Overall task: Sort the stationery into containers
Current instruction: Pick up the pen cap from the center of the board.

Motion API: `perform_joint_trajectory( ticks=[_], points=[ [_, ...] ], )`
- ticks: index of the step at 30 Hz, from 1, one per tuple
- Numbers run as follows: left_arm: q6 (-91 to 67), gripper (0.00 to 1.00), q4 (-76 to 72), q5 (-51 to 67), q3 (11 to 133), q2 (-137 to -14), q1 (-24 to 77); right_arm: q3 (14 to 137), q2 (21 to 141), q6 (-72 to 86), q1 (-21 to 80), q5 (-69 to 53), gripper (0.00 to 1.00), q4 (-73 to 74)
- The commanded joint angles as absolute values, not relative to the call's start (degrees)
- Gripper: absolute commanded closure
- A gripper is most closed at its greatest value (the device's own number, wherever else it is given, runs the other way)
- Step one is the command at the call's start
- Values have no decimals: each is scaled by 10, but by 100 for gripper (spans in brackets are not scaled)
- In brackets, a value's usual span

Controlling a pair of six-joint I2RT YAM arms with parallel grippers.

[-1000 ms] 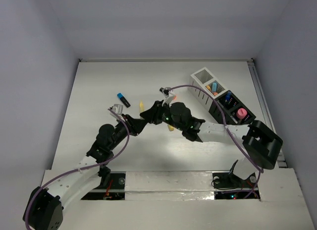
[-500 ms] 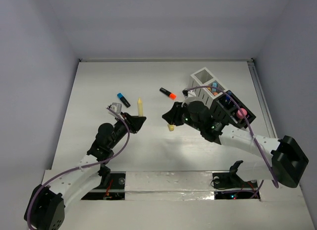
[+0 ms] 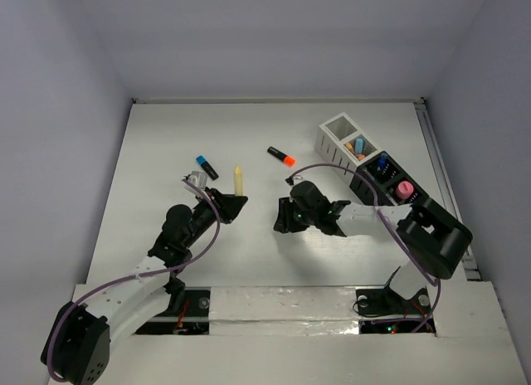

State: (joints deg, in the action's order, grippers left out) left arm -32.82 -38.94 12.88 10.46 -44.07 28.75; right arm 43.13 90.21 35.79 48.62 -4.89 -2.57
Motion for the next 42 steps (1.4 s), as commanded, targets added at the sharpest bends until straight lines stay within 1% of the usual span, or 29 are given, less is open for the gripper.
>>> perform_joint_trajectory(
  ticks=[1, 5, 9, 16, 21, 23, 26, 29, 34, 38, 41, 42],
  points=[
    [-320, 100, -434, 141, 112, -432, 286, 437, 933, 363, 470, -46, 56, -72],
    [-320, 100, -435, 144, 111, -428, 286, 419, 950, 377, 455, -22, 56, -87],
    [-322, 100, -439, 147, 112, -434, 286, 398, 943, 387, 434, -6, 56, -104],
    [-323, 100, -441, 148, 113, -436, 286, 402, 923, 376, 409, 41, 54, -91],
    [-323, 100, -441, 148, 113, -439, 286, 419, 941, 369, 398, 33, 46, -106],
    [-323, 100, -441, 147, 112, -437, 286, 432, 952, 370, 392, 28, 37, -111],
    [-322, 100, -440, 146, 112, -436, 286, 454, 970, 372, 386, 12, 32, -117],
    [-321, 100, -438, 144, 113, -434, 286, 470, 985, 371, 386, 4, 32, -113],
    [-321, 100, -437, 144, 113, -432, 286, 513, 1014, 358, 386, 4, 32, -85],
    [-320, 100, -434, 142, 112, -429, 286, 547, 1036, 342, 386, 20, 44, -37],
    [-320, 100, -432, 142, 112, -426, 286, 558, 1042, 331, 386, 38, 49, -4],
    [-320, 100, -433, 142, 112, -425, 286, 559, 1042, 326, 386, 43, 49, -2]
  ],
)
